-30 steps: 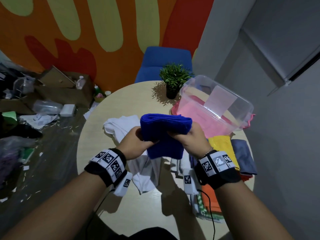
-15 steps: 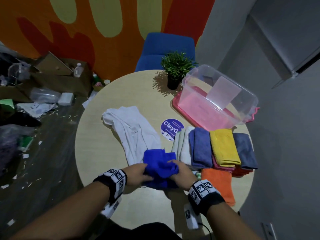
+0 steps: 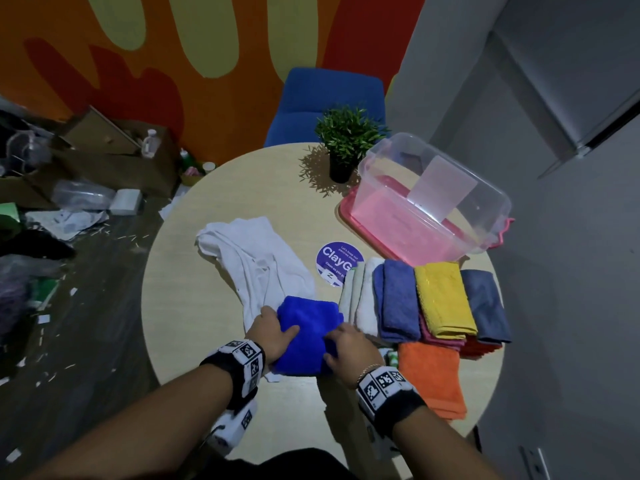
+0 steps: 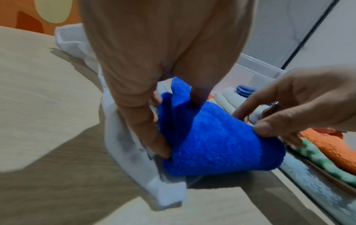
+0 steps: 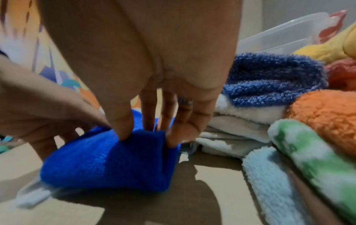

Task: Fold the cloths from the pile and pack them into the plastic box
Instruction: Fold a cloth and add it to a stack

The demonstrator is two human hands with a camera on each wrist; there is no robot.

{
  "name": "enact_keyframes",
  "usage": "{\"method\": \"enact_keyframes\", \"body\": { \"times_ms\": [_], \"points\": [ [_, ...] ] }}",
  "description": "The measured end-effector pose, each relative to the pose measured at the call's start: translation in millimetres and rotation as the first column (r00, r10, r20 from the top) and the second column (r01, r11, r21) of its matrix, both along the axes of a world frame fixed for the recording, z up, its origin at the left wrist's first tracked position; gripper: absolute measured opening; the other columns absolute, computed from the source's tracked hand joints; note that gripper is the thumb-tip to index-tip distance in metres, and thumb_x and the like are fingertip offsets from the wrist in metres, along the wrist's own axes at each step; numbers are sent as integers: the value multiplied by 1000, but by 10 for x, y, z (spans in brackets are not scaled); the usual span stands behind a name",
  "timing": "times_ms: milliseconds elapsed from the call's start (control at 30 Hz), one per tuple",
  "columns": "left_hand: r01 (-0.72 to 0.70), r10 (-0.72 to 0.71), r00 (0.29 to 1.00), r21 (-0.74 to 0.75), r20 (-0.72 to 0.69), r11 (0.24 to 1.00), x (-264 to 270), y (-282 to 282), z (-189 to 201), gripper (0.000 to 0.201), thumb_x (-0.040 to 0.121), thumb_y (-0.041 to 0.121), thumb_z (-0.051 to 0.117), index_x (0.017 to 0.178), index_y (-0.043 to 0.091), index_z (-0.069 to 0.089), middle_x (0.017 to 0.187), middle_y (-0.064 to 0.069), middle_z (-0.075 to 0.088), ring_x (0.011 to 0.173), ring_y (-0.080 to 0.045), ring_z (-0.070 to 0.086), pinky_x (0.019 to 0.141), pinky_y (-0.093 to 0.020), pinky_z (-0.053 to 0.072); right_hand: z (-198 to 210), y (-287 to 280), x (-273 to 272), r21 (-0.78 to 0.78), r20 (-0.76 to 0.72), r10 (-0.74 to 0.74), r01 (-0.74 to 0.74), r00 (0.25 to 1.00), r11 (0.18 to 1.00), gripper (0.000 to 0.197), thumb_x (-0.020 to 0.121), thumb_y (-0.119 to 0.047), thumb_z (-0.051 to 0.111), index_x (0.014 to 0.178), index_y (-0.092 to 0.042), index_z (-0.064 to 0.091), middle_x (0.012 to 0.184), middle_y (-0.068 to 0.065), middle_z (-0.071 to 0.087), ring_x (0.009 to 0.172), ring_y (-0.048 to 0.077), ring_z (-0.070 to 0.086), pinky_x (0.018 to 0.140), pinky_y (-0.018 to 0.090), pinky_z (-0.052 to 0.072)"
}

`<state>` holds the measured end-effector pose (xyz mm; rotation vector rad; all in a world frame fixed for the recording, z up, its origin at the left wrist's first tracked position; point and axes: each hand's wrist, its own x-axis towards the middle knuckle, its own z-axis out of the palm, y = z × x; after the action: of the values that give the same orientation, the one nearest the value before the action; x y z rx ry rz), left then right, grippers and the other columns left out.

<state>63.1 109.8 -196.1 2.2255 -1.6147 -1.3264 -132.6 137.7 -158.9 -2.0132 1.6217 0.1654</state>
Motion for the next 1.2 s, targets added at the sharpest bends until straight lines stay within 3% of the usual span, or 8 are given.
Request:
{"method": "enact_keyframes", "body": {
  "times_ms": [100,200,367,433,567,800,1033,1200],
  "points": [
    [-30,34,998,73,-48,997,-51,0,-42,59,88,48,66,129,10,45,122,-7,62,108,-30,62,87,-33,50,-50,29,3,164,-46,93,-84,995,983,34,93,-27,60,124,-14,59,122,11,57,110,27,58,97,36,49],
    [-38,38,996,12,-81,999,-51,32,73,28,90,34,62,109,13,59,106,-8,68,96,-28,63,84,-36,52,14,39,-18,127,-30,76,-71,997,989,32,92,-29,58,123,-18,60,119,8,62,108,26,61,93,38,52],
    [166,-215,962,-264,-169,950,-79,17,628,15,90,16,53,95,17,66,96,-2,68,88,-19,62,86,-39,52,338,-33,-13,-247,258,-86,152,962,957,100,72,-51,79,152,-28,23,155,-2,27,137,20,31,112,38,34],
    [291,-352,886,-227,-303,929,-101,-38,898,19,89,13,53,93,22,70,92,3,71,85,-13,65,84,-36,54,493,-86,-33,-180,406,-113,200,907,963,115,63,-57,83,154,-29,18,154,-4,34,137,15,31,111,35,30],
    [260,-353,826,-259,-439,930,-242,-134,1177,15,90,19,62,100,29,66,95,5,70,86,-14,69,78,-33,58,598,-112,-216,72,638,-265,286,723,956,49,78,-40,80,120,-24,60,106,-8,71,99,8,65,90,34,52],
    [128,94,614,216,-784,968,-683,-5,888,57,81,7,80,129,16,51,124,-14,67,110,-32,68,94,-57,55,624,175,-831,120,691,-503,603,519,789,13,96,-27,62,109,-22,62,105,-7,69,100,7,64,89,30,49],
    [184,52,775,304,-630,935,-1467,175,762,37,77,16,84,109,6,69,102,-10,76,98,-28,73,87,-43,60,514,521,-1568,192,498,-763,805,413,561,27,88,-9,61,112,-18,54,96,-1,65,91,19,63,68,28,45],
    [248,-136,899,227,-417,942,-1822,189,765,41,87,46,73,100,7,70,89,-9,77,83,-26,76,81,-43,62,449,564,-1855,147,461,-808,866,367,477,41,83,-12,70,117,-19,48,91,-5,64,89,21,64,87,44,53]
  ]
}}
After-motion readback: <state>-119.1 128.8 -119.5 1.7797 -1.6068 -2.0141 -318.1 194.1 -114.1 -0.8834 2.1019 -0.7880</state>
